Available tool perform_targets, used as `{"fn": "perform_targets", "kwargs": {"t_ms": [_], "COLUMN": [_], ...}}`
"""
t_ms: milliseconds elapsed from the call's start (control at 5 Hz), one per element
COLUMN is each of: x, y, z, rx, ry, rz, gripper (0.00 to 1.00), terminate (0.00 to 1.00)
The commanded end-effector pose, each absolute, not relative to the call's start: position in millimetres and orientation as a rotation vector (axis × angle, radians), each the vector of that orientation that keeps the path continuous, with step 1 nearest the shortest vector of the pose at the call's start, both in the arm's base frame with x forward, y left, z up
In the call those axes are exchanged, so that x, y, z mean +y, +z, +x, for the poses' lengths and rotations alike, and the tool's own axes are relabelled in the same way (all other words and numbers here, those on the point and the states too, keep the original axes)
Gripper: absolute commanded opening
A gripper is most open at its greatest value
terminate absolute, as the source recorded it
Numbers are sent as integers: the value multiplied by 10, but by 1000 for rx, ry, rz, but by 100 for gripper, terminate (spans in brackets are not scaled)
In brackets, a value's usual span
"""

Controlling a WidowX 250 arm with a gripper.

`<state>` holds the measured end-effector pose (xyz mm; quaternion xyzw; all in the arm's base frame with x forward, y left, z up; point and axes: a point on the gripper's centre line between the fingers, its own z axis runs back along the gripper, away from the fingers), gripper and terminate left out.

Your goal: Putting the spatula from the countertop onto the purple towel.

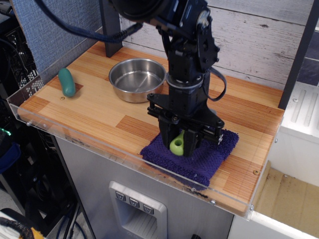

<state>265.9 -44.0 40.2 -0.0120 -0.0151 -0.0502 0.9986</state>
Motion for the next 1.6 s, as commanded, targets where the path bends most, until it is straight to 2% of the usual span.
{"fn": "perform_targets", "kwargs": {"t_ms": [0,200,400,800,1200,1400], "x": [-379,-394,-433,-214,131,177], "y": [393,441,656,1420,1568,1578], "z": [2682,2697,2697,2678,2684,2709], "rx": [-29,-7,-54,-180,-194,-133], "ry": [-82,-102,-130,-70,3,-65], "rz": [-7,15,13,-12,11,-2], "gripper": [0,100,100,100,100,100], "terminate": [0,0,0,0,0,0]}}
